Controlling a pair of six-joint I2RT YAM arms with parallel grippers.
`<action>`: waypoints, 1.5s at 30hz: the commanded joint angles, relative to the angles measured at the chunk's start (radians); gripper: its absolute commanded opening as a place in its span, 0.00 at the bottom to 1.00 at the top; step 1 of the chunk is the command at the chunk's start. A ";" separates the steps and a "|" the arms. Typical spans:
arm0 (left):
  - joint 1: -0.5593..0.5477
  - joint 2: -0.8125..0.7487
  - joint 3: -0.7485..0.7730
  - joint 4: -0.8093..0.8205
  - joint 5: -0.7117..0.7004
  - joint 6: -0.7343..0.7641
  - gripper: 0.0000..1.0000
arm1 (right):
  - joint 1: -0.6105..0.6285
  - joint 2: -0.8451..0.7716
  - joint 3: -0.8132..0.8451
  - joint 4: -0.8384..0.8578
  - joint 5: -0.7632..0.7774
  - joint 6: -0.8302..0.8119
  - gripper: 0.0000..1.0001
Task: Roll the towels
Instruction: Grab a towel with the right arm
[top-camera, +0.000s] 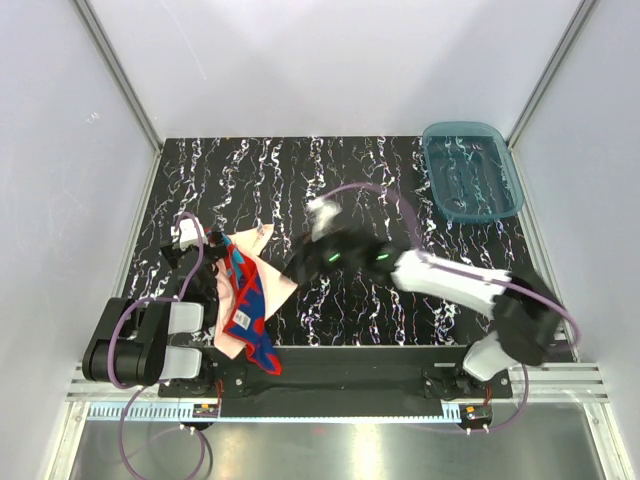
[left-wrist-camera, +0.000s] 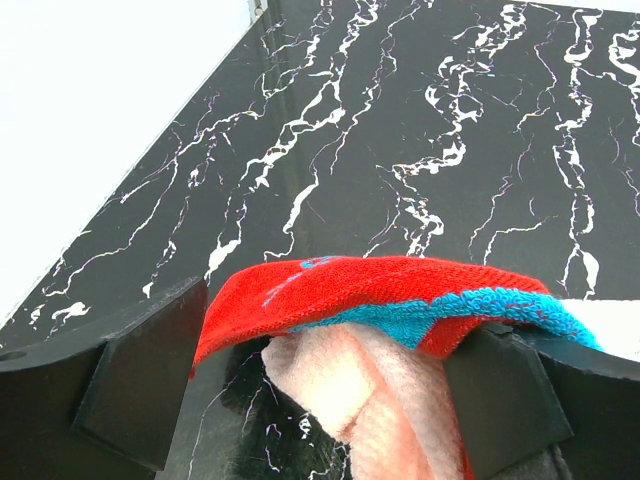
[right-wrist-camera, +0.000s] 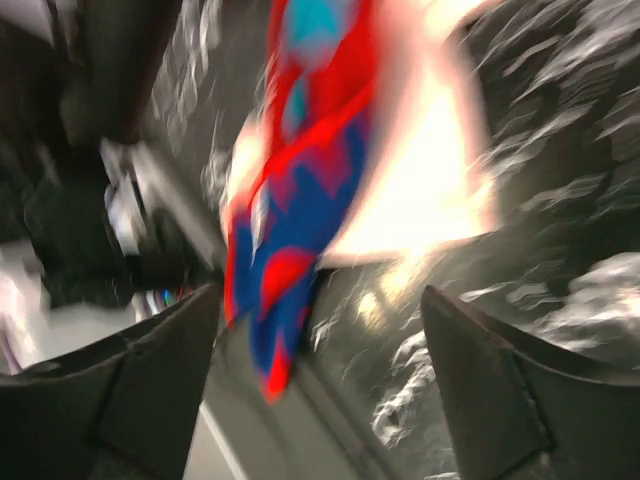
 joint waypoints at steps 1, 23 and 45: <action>0.007 0.003 0.029 0.071 0.017 -0.017 0.99 | 0.221 0.099 0.281 -0.338 0.173 -0.099 0.86; 0.007 0.003 0.029 0.070 0.017 -0.017 0.99 | 0.596 0.584 0.632 -0.526 0.418 -0.242 0.74; 0.007 -0.012 0.044 0.050 -0.049 -0.043 0.99 | 0.468 0.420 0.471 -0.566 0.722 -0.119 0.00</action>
